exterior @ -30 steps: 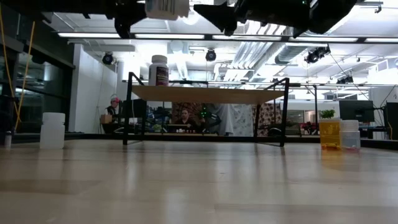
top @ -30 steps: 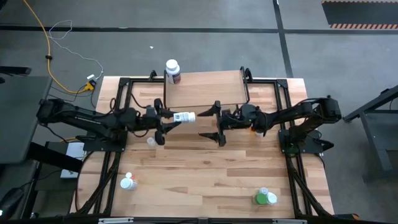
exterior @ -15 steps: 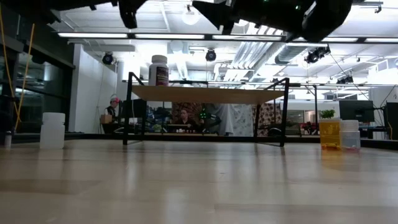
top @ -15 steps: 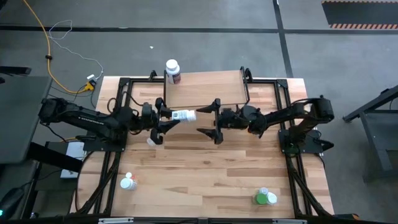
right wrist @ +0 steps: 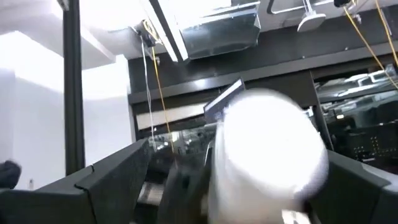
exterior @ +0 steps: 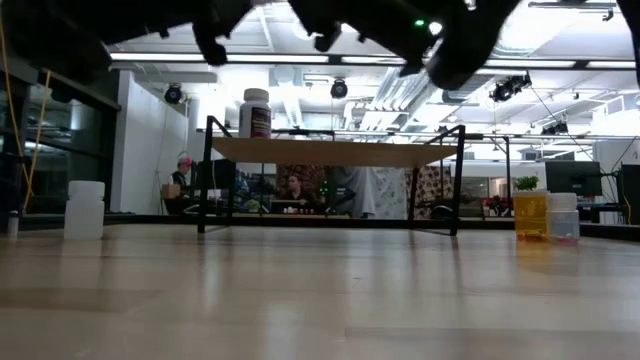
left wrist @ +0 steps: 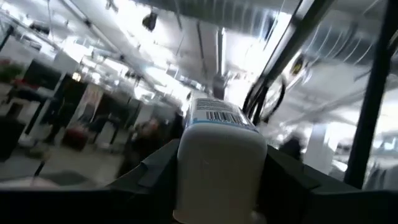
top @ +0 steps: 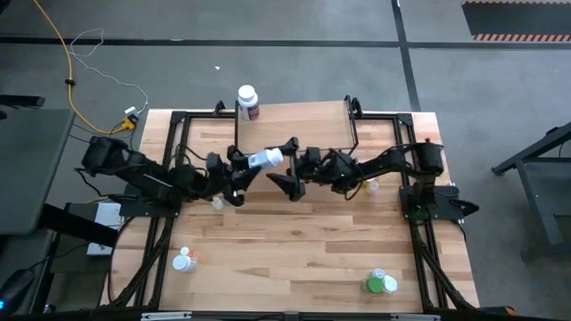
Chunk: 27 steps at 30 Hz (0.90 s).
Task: Pick and place medicine bottles onto shelf by color
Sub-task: Put the top white blue pill bottle on the shelf
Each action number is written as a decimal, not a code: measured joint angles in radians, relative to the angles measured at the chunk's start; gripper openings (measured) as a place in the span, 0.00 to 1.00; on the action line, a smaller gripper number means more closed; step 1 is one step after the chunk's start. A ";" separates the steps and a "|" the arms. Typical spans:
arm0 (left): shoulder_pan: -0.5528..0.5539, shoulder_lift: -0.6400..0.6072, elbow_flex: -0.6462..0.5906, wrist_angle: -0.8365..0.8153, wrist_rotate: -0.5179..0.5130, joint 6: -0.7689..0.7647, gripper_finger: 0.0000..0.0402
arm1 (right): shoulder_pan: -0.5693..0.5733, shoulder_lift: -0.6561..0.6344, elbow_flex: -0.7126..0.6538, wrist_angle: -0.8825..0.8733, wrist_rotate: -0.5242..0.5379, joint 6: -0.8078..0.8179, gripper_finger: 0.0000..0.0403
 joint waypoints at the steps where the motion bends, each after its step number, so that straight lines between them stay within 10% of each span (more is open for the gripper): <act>1: 0.000 0.004 0.009 0.009 0.003 0.006 0.42 | 0.000 0.012 0.018 -0.003 0.001 0.001 0.93; 11: 0.000 -0.005 0.016 0.010 0.010 0.031 0.42 | 0.000 0.029 0.060 0.007 0.021 0.006 0.88; 23: -0.001 -0.004 0.016 0.010 0.003 0.039 0.42 | 0.000 0.029 0.059 0.006 0.054 0.003 0.39; 27: -0.001 -0.004 0.016 0.007 0.005 0.040 0.43 | 0.001 0.029 0.059 0.007 0.049 -0.007 0.36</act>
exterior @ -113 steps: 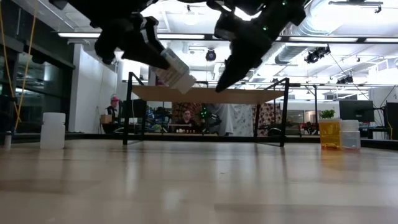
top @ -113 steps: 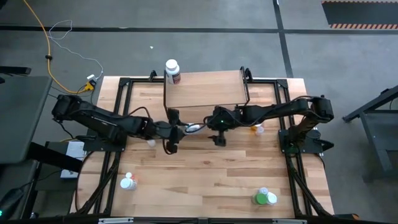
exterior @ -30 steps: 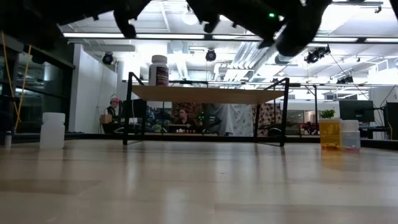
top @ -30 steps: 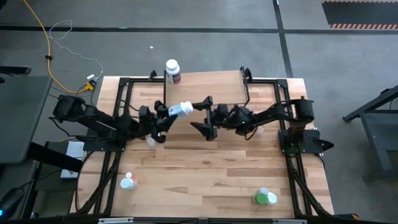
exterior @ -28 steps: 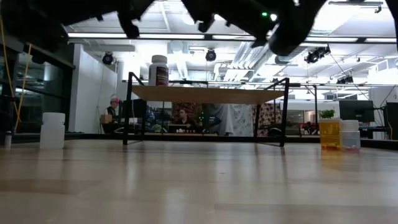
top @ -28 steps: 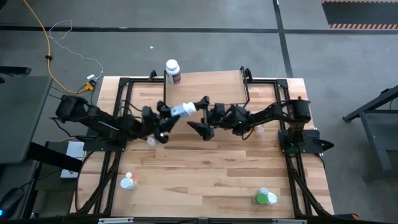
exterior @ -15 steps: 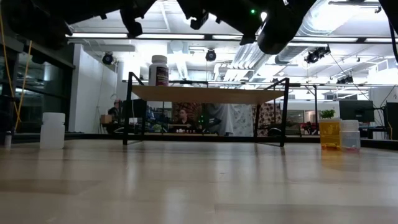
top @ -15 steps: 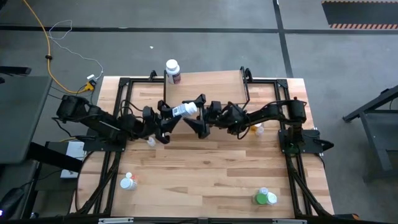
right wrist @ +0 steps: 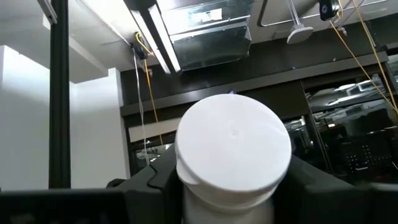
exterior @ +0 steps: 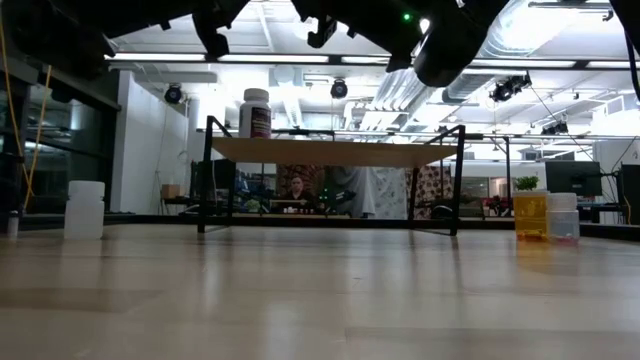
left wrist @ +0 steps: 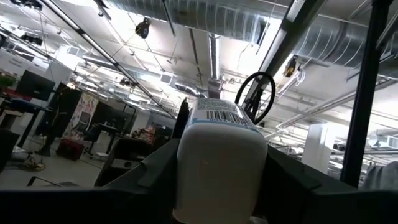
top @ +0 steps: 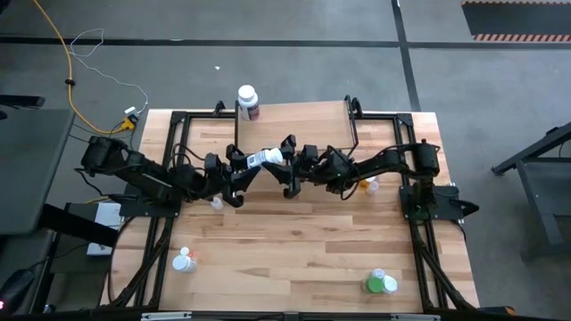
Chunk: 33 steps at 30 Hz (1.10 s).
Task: Pick and place medicine bottles onto shelf by color
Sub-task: Put the top white blue pill bottle on the shelf
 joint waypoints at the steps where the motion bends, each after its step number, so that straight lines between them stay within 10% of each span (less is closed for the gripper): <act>1: 0.000 -0.002 0.000 -0.004 0.000 0.007 0.44 | -0.002 0.000 0.000 0.000 -0.002 -0.003 0.36; 11: 0.001 -0.174 -0.025 -0.266 0.008 0.128 0.56 | -0.030 -0.045 -0.002 -0.107 -0.018 -0.024 0.38; 25: -0.002 -0.777 -0.026 -1.115 -0.102 0.107 0.63 | -0.132 -0.139 0.277 -1.254 0.209 -0.336 0.38; 33: -0.002 -0.877 -0.026 -1.255 -0.112 0.088 0.63 | -0.222 0.037 0.509 -1.422 0.205 -0.365 0.38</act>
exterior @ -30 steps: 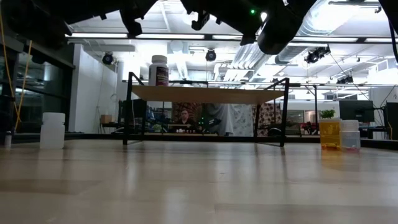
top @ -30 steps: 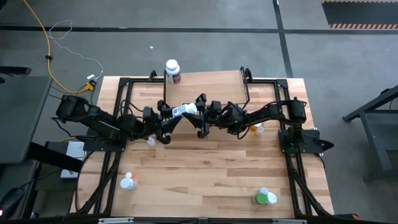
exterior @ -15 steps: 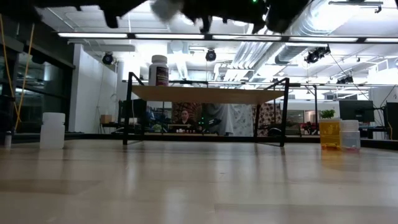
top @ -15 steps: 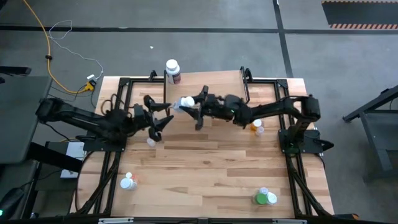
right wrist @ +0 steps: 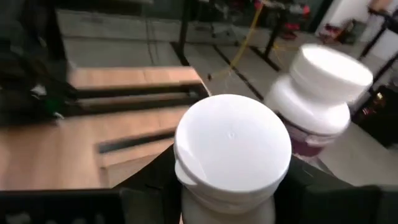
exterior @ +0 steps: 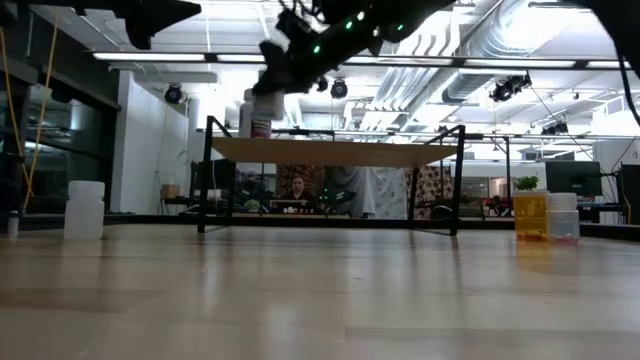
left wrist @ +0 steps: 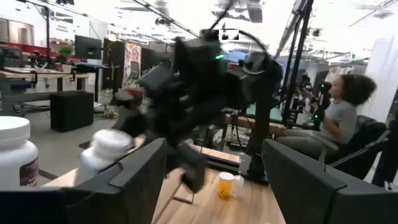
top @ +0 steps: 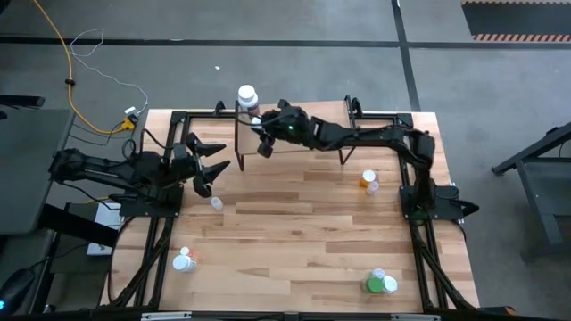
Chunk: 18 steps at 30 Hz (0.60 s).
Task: Pick and place medicine bottles onto shelf by color
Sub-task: Put the top white blue pill bottle on the shelf
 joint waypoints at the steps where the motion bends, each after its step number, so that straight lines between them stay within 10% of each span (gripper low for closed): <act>1: 0.000 -0.001 0.000 -0.008 0.000 0.006 0.63 | -0.008 0.019 0.016 0.003 -0.008 0.003 0.38; 18: 0.000 -0.002 0.000 -0.011 0.000 0.035 0.63 | -0.086 0.124 0.136 -0.068 -0.242 -0.082 0.39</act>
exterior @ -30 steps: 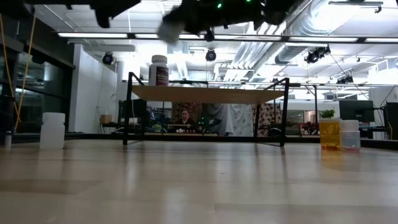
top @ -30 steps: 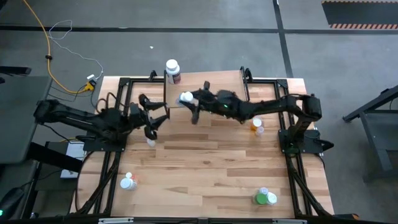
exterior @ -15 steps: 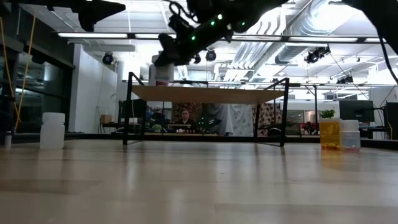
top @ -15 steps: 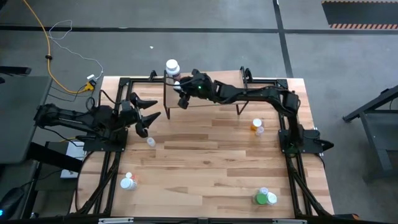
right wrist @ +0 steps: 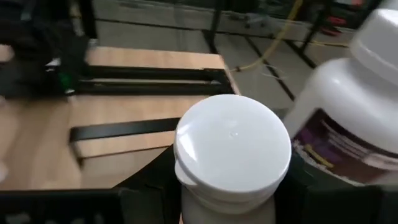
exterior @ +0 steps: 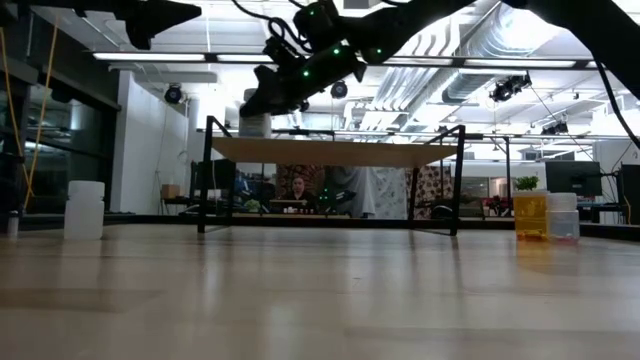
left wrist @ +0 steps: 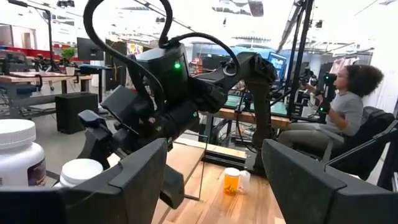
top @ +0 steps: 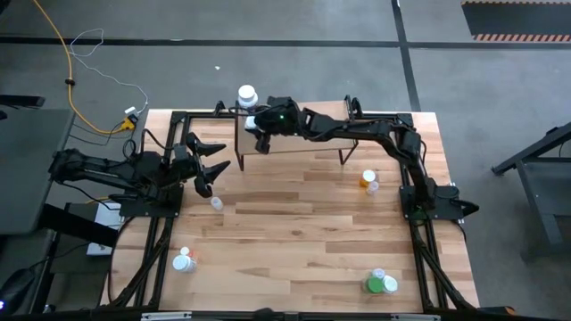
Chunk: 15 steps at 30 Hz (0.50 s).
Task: Pick and place medicine bottles onto shelf by color
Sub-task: Put the top white blue pill bottle on the shelf
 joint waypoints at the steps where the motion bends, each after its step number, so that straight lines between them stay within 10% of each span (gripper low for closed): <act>1: 0.000 0.000 0.000 0.000 0.000 0.000 0.63 | -0.005 0.000 0.000 0.003 -0.029 -0.006 0.39; 15: 0.000 0.000 0.000 0.001 0.000 -0.008 0.63 | -0.053 0.000 0.000 0.002 -0.251 -0.049 0.39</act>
